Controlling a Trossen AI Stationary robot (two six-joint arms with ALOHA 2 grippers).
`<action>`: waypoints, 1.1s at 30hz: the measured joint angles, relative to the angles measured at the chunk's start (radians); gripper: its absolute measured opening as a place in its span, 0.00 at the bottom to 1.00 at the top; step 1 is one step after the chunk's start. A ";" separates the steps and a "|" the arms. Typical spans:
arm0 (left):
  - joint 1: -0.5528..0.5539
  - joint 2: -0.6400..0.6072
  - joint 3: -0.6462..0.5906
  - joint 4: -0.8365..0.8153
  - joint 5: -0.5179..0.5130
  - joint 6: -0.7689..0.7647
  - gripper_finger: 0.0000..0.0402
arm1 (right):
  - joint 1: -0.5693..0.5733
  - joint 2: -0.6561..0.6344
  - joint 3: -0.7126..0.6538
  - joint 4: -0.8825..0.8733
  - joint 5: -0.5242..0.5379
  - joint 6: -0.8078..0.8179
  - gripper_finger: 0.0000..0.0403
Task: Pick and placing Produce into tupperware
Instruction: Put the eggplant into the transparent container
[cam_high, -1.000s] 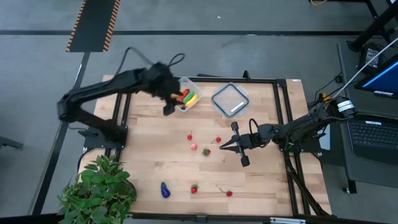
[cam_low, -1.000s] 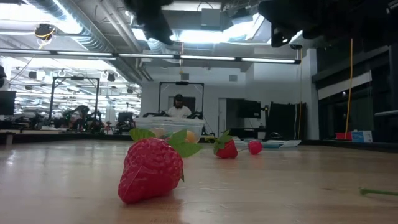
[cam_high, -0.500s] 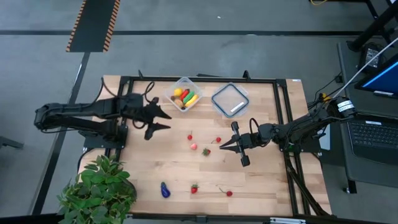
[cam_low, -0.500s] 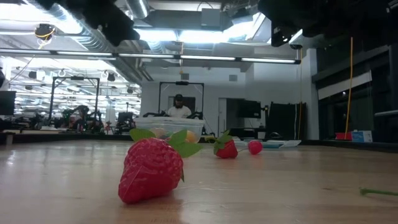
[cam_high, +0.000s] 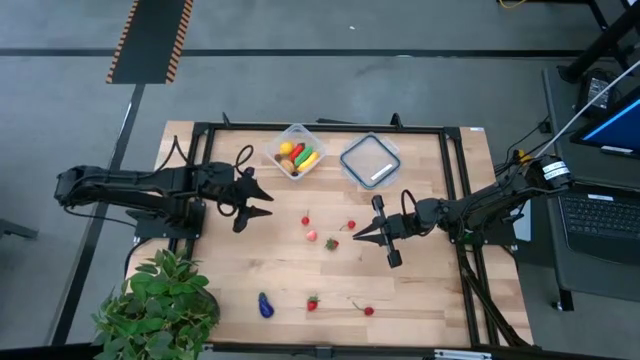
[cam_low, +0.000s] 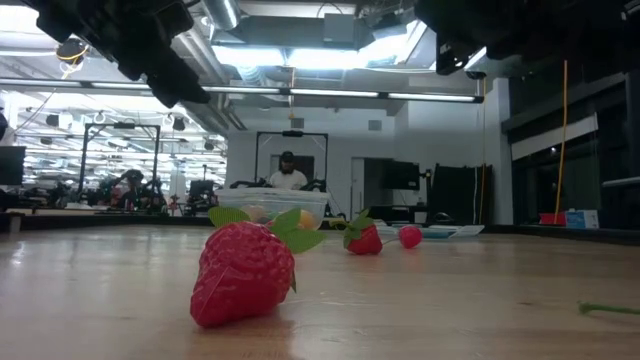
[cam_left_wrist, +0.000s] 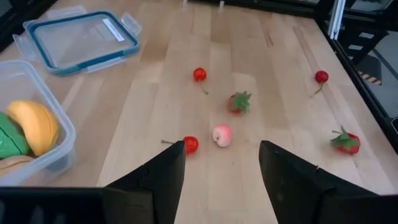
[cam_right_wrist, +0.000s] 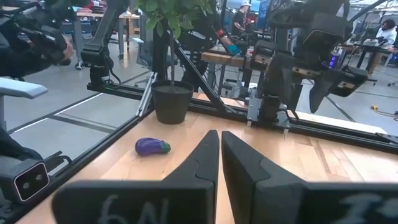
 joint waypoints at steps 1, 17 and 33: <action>0.000 0.000 0.000 0.002 0.000 0.000 0.49 | 0.000 0.000 0.000 -0.002 0.000 0.000 0.06; -0.097 0.013 -0.001 -0.026 0.007 -0.111 0.49 | 0.000 0.000 0.000 -0.018 0.000 -0.001 0.06; -0.468 0.214 0.095 -0.015 -0.307 -0.137 0.49 | 0.000 0.000 0.000 -0.017 0.000 0.023 0.06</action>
